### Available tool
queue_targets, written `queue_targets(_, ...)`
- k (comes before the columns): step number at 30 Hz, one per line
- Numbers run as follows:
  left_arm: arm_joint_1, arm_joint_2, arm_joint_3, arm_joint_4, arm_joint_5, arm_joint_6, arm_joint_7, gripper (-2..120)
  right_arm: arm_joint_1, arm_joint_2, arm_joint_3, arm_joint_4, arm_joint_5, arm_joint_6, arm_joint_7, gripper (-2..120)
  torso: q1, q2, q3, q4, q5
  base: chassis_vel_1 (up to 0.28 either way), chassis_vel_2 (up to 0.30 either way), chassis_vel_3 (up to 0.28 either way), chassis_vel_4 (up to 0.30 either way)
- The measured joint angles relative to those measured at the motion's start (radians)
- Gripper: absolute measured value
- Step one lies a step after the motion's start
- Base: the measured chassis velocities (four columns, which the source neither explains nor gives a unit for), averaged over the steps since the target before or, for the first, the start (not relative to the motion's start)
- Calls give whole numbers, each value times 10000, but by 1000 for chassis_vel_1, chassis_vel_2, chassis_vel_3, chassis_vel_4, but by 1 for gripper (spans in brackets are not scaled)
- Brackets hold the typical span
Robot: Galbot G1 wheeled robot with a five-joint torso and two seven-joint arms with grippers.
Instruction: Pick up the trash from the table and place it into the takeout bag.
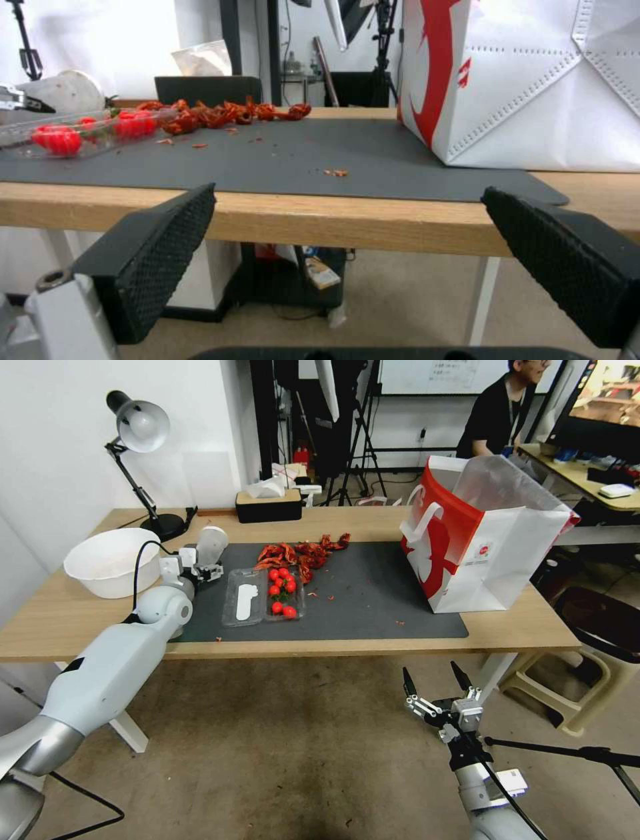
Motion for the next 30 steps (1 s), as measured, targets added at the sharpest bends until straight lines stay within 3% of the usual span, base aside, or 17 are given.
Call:
queue_targets(6,36,23,-7,21,-57,-69,-13,55,9,8,-17,1,-10,9,8,100,0,0,0,0,-1,0,0,0,0)
queue_targets(14,343,185,-59,-275,35,-439,52,54,23,12,-36,1,-28,4,9,100,-1,0,0,1,-4,0,0,0,0)
queue_targets(18,554,382,-200,-751,217,-1111,761,54,14,29,-58,1,-56,2,9,100,0,0,0,0,-1,0,0,0,0)
queue_targets(21,540,600,-314,-962,64,-2272,2840,54,-7,33,-64,45,-75,-4,9,100,-1,0,0,1,-3,0,0,0,0)
queue_targets(22,540,600,-314,-962,64,-2272,2840,54,-7,33,-64,45,-75,-4,9,100,-1,0,0,1,-3,0,0,0,0)
queue_targets(24,337,680,-331,-975,-229,-3024,4247,54,-22,33,-66,64,-98,-6,9,100,0,0,0,2,-3,0,0,0,0)
queue_targets(25,337,680,-331,-975,-229,-3024,4247,54,-22,33,-66,64,-98,-6,9,100,0,0,0,2,-3,0,0,0,0)
queue_targets(27,-124,677,-254,-947,-325,-3654,5661,54,-68,56,-70,102,-149,-8,24,100,0,0,0,-1,-2,0,0,0,0)
queue_targets(28,-124,677,-254,-947,-325,-3654,5661,54,-68,56,-70,102,-149,-8,24,100,0,0,0,-1,-2,0,0,0,0)
queue_targets(30,-554,634,-86,-929,-564,-3878,6678,54,-88,72,-70,151,-160,-19,44,100,0,0,0,-1,-1,0,0,0,0)
